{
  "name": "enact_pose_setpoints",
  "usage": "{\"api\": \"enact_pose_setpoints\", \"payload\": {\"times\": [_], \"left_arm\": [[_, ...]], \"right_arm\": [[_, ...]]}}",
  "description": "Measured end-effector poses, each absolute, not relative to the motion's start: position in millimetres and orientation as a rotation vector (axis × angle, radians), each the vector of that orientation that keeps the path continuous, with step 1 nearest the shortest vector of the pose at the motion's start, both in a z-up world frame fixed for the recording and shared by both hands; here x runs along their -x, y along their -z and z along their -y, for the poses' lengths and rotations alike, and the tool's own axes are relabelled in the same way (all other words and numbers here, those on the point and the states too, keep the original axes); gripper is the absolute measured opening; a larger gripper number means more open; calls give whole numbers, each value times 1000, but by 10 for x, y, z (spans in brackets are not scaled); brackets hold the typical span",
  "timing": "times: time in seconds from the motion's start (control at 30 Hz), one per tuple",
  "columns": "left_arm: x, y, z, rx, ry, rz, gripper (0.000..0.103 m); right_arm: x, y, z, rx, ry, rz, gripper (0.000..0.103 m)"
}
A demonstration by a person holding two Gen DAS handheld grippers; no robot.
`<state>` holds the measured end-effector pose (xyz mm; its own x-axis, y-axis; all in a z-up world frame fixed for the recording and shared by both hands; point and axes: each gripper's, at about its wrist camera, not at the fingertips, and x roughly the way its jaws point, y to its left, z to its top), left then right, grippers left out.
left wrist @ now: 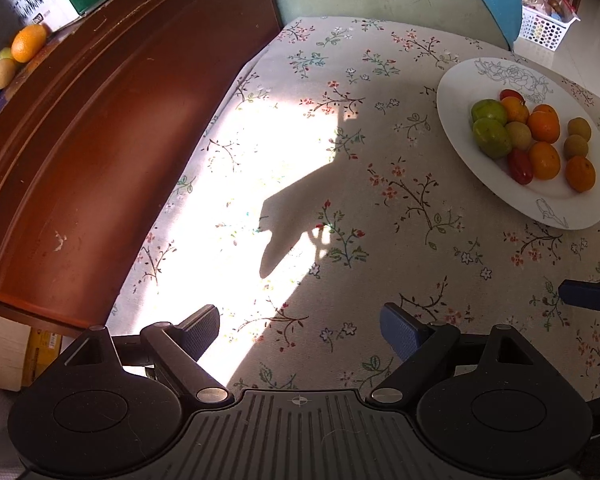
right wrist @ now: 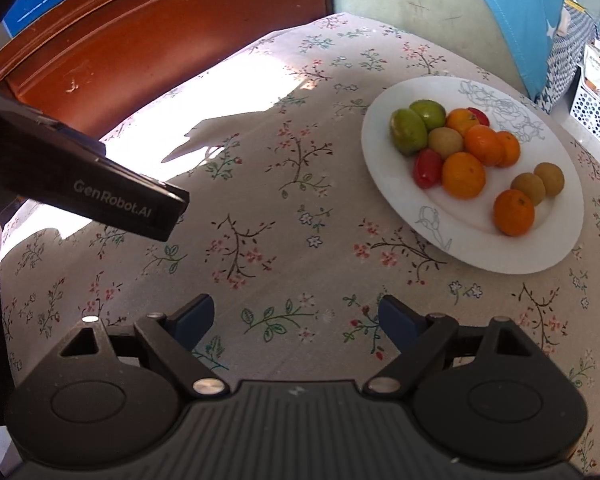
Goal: Organize fruits
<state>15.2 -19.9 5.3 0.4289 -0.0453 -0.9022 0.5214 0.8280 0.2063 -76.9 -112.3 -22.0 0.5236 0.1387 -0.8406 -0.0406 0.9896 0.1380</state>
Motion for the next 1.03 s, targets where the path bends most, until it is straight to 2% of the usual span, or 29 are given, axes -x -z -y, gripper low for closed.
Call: {"api": "enact_pose_setpoints", "payload": {"times": [0.2, 0.4, 1.03], "left_arm": [[-75, 0, 130, -513, 385, -1088, 89], [-26, 44, 128, -525, 403, -1101, 89], [-5, 102, 175, -547, 425, -1108, 89]], "right_arm": [[928, 319, 825, 58, -233, -941, 90], [984, 400, 739, 94, -276, -886, 102], [997, 510, 810, 58, -249, -691, 102]]}}
